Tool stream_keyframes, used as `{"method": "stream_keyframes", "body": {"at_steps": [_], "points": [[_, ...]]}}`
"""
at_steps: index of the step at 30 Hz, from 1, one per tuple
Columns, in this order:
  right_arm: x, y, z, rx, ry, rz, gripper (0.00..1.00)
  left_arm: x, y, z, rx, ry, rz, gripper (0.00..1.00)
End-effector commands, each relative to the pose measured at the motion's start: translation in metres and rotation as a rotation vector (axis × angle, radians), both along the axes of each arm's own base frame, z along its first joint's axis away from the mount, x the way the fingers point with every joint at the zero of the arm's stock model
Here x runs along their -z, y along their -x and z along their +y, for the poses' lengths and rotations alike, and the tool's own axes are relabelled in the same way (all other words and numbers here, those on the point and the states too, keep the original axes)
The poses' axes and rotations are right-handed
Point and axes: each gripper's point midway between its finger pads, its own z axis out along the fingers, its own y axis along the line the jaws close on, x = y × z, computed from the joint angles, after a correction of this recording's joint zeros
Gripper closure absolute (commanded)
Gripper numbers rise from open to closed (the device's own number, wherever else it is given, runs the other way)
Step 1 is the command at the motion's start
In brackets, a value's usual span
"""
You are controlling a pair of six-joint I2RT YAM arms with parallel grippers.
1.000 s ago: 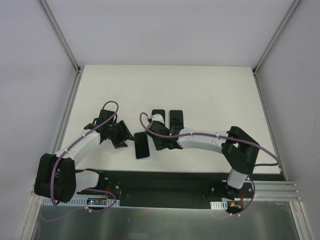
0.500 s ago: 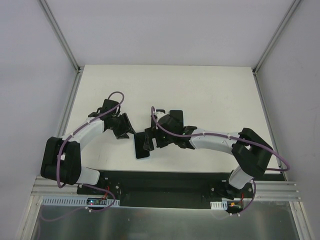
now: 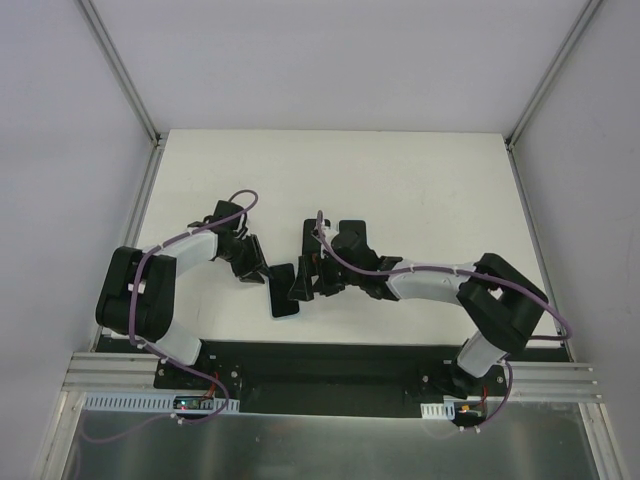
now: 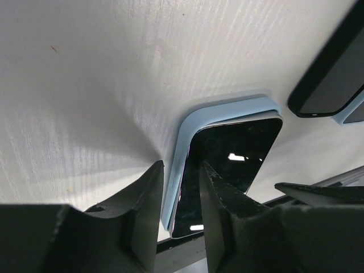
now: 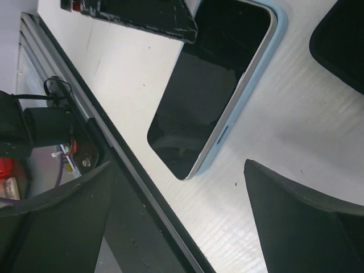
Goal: Put the phone into the phone case
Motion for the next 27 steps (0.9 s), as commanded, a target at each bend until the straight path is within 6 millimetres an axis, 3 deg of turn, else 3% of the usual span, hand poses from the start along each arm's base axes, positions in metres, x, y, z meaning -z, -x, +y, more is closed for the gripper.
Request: {"method": "stream_keyframes", "body": {"at_steps": [1,6,13,18,27], "points": [[-0.014,-0.005,0.019,-0.019,-0.116,0.043,0.04,-0.006,-0.011,-0.002,0.019,0.005,-0.038,0.72],[0.006,-0.016,0.019,0.019,-0.068,0.067,0.04,0.001,-0.008,-0.003,0.007,0.024,0.005,0.85],[0.017,-0.024,0.024,0.035,-0.026,0.088,0.04,0.002,-0.004,0.008,-0.051,0.085,0.049,0.96],[0.024,-0.029,0.025,0.058,0.009,0.095,0.04,0.004,-0.001,0.016,-0.075,0.093,0.058,0.96],[0.030,-0.031,0.037,0.059,0.052,0.126,0.04,-0.007,0.001,0.010,-0.067,0.139,0.022,0.93]]}}
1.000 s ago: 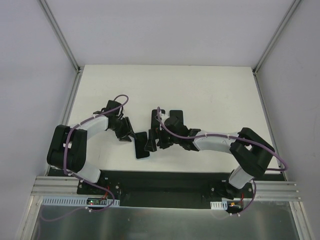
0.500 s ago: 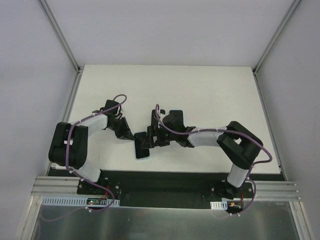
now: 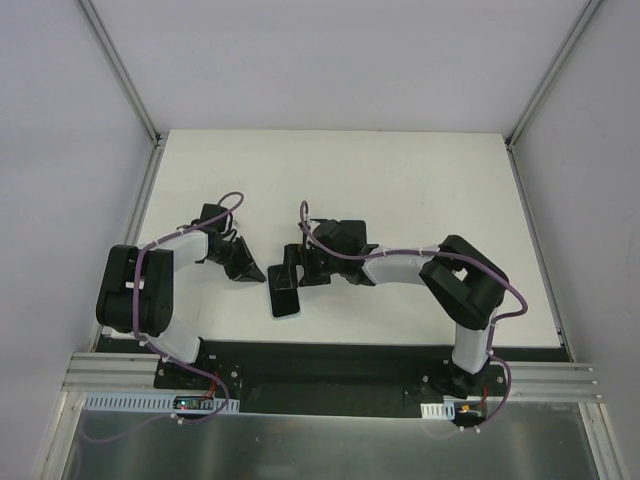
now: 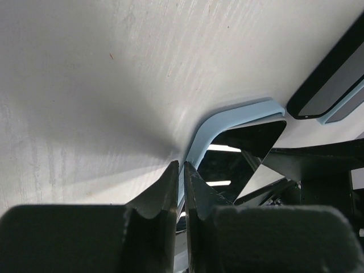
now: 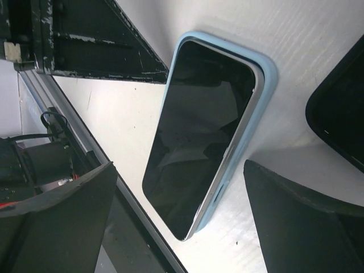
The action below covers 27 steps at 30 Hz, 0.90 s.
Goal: Put the phone into the phone case
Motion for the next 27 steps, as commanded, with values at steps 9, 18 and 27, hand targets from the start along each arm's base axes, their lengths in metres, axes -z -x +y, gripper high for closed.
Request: {"method": "stream_keyframes", "body": {"at_steps": [9,18,27], "points": [[0.006,0.001,-0.007,0.025,0.066,0.002,0.04,-0.038,-0.011,-0.010,0.083,0.041,-0.198,0.59],[0.010,0.002,-0.004,0.029,0.076,0.028,0.01,-0.018,-0.007,-0.016,0.110,0.031,-0.136,0.66],[0.024,0.005,-0.007,0.035,0.143,0.052,0.01,-0.002,0.005,-0.022,0.110,0.044,-0.054,0.81]]}}
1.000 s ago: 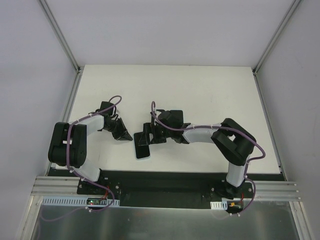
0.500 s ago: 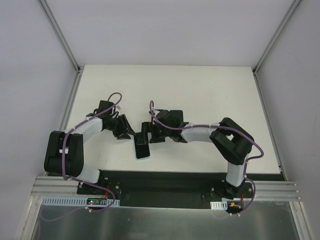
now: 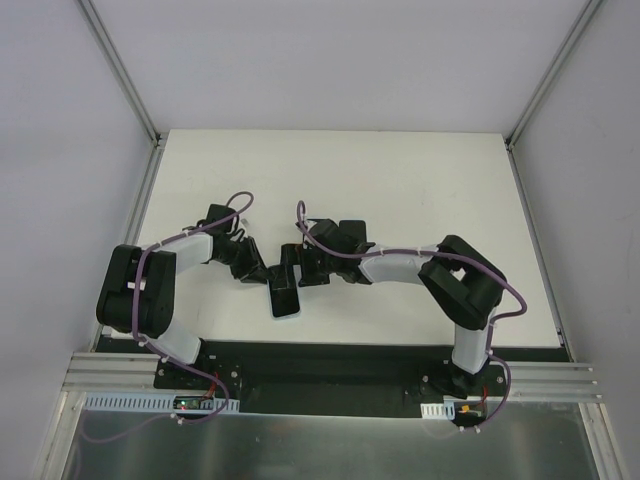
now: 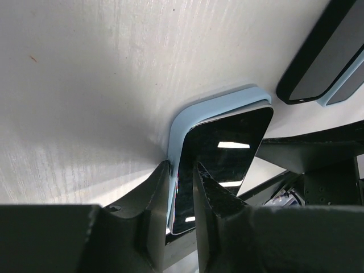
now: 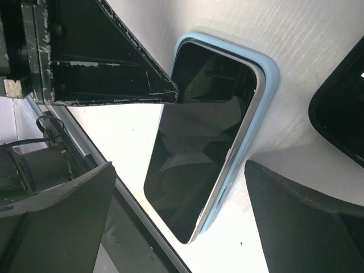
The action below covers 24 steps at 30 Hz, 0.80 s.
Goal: Put the phone into the phone case
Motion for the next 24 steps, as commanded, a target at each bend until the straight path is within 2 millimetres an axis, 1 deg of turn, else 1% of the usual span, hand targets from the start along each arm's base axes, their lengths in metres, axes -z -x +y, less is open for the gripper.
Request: {"method": "stream_keyframes", "body": {"at_steps": [1,4,5,6,7,8,9,10,11,13,14,15,16,17,18,19,20,21,24], "points": [[0.023,0.007,-0.008,0.012,0.104,0.048,0.01,0.000,0.002,-0.005,0.008,0.023,0.014,0.83],[0.017,0.008,-0.003,-0.001,0.081,0.058,0.01,-0.001,0.005,-0.008,-0.007,0.049,0.044,0.89],[0.010,0.006,0.003,-0.008,0.048,0.051,0.01,0.000,0.006,-0.009,-0.011,0.060,0.058,0.90],[0.004,0.010,0.008,-0.030,0.014,0.069,0.01,0.000,0.006,-0.010,-0.020,0.070,0.072,0.91],[-0.002,0.009,0.011,-0.036,-0.021,0.074,0.01,-0.001,0.008,-0.011,-0.020,0.084,0.083,0.92],[-0.017,0.009,0.020,-0.064,-0.101,0.069,0.01,0.000,0.008,-0.011,-0.027,0.090,0.094,0.93],[-0.022,0.010,0.021,-0.052,-0.137,0.097,0.01,0.001,0.009,-0.011,-0.037,0.098,0.106,0.93],[-0.029,0.007,0.022,-0.050,-0.175,0.101,0.01,0.000,0.010,-0.012,-0.040,0.107,0.113,0.93],[-0.044,0.006,0.028,-0.068,-0.244,0.090,0.03,0.001,0.013,-0.013,-0.041,0.115,0.125,0.93],[-0.053,0.002,0.029,-0.050,-0.290,0.121,0.04,0.000,0.014,-0.014,-0.049,0.125,0.126,0.94],[-0.059,-0.001,0.032,-0.050,-0.327,0.118,0.04,0.000,0.016,-0.015,-0.055,0.136,0.138,0.94],[-0.061,-0.004,0.031,-0.015,-0.348,0.160,0.05,-0.001,0.016,-0.016,-0.057,0.143,0.133,0.94],[-0.069,-0.007,0.036,-0.015,-0.397,0.149,0.06,-0.002,0.016,-0.017,-0.058,0.151,0.131,0.94],[-0.066,-0.006,0.037,-0.016,-0.412,0.176,0.07,-0.002,0.020,-0.018,-0.068,0.166,0.149,0.94],[-0.067,-0.008,0.037,0.003,-0.430,0.209,0.08,-0.002,0.019,-0.019,-0.068,0.176,0.138,0.94],[-0.071,-0.010,0.039,0.000,-0.458,0.201,0.09,-0.002,0.020,-0.020,-0.073,0.187,0.143,0.94],[-0.067,-0.010,0.040,0.005,-0.458,0.215,0.10,-0.001,0.025,-0.022,-0.083,0.204,0.165,0.94],[-0.062,-0.010,0.037,0.011,-0.453,0.221,0.11,-0.002,0.024,-0.023,-0.085,0.218,0.158,0.95],[-0.062,-0.008,0.034,0.010,-0.451,0.210,0.12,0.001,0.029,-0.023,-0.095,0.225,0.175,0.95]]}}
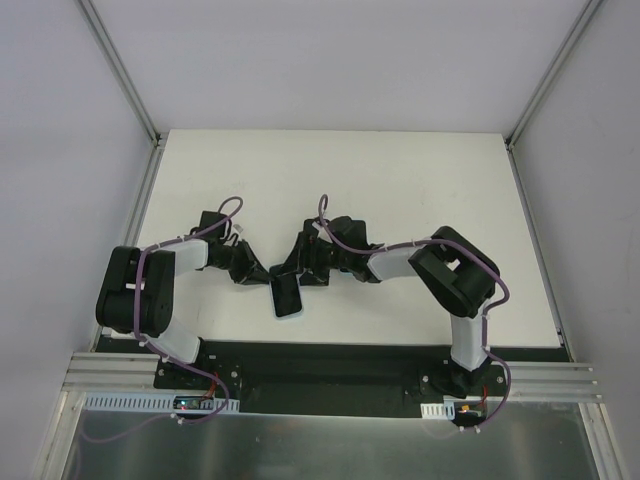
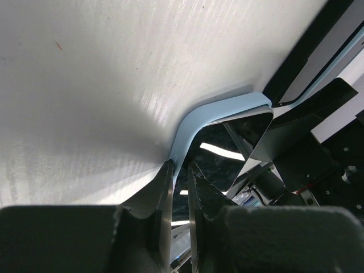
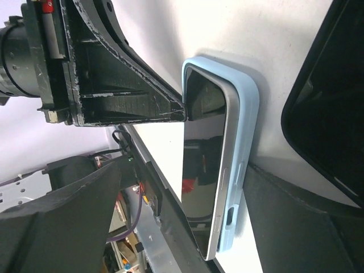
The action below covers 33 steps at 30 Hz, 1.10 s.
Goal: Put the phone into the phone case
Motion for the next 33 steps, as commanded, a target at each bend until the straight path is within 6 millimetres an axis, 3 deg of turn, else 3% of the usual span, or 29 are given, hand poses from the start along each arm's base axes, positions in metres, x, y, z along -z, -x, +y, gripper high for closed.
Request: {"method": "stream_keyframes", "body": {"at_steps": [1,10,13,21,22,25,31,33], "points": [[-0.054,0.006,0.026,-0.055,-0.218,-0.095,0.13,0.003,0.029,-0.019,0.019,0.100,0.107,0.95],[-0.047,0.012,0.011,-0.058,-0.193,-0.107,0.22,0.006,0.032,-0.017,0.016,0.091,0.101,0.95],[-0.040,0.014,0.004,-0.058,-0.177,-0.107,0.32,0.008,0.032,-0.017,0.015,0.083,0.100,0.96],[-0.039,0.018,-0.002,-0.084,-0.180,-0.108,0.66,0.006,0.030,-0.016,0.015,0.075,0.079,0.95],[-0.039,0.019,-0.002,-0.092,-0.182,-0.108,0.79,0.006,0.030,-0.016,0.016,0.075,0.075,0.95],[-0.038,0.018,-0.001,-0.095,-0.179,-0.113,0.96,0.006,0.030,-0.014,0.016,0.067,0.064,0.94],[-0.019,0.015,-0.008,-0.097,-0.076,-0.132,0.98,0.011,0.034,-0.012,0.020,0.051,0.069,0.92],[-0.018,0.017,-0.011,-0.104,-0.047,-0.132,0.98,0.009,0.033,-0.012,0.021,0.052,0.060,0.86]]}}
